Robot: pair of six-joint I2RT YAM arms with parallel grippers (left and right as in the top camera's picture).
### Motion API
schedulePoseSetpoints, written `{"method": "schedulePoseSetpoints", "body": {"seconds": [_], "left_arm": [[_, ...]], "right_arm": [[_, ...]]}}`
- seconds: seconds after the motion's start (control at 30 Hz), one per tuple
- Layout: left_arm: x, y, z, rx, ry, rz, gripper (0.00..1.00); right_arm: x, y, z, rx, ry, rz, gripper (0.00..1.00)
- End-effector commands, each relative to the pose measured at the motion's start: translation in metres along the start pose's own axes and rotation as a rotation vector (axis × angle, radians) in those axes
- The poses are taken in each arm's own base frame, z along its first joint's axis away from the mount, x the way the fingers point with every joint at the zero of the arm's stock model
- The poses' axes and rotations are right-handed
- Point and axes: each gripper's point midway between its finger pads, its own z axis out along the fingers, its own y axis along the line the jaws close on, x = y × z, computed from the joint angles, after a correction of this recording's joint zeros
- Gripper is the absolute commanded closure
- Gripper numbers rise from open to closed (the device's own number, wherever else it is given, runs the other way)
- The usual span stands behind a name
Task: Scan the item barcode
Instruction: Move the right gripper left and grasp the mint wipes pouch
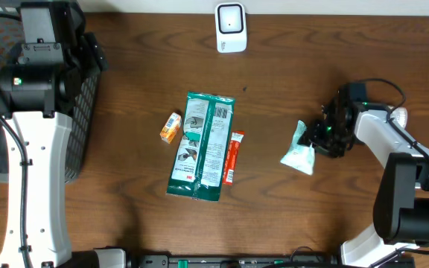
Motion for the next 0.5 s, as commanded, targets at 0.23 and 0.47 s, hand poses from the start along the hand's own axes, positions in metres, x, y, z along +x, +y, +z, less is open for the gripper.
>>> {"method": "schedulePoseSetpoints", "body": {"seconds": [0.23,0.47], "left_arm": [[-0.003,0.004,-0.001,-0.017,-0.011,-0.007,0.10],[-0.003,0.004,-0.001,-0.017,-0.011,-0.007,0.10]], "right_arm": [[0.021,0.042,-0.003,-0.187,0.090,0.153,0.09],[0.015,0.039,-0.033,-0.163,0.002,0.067,0.01]]}}
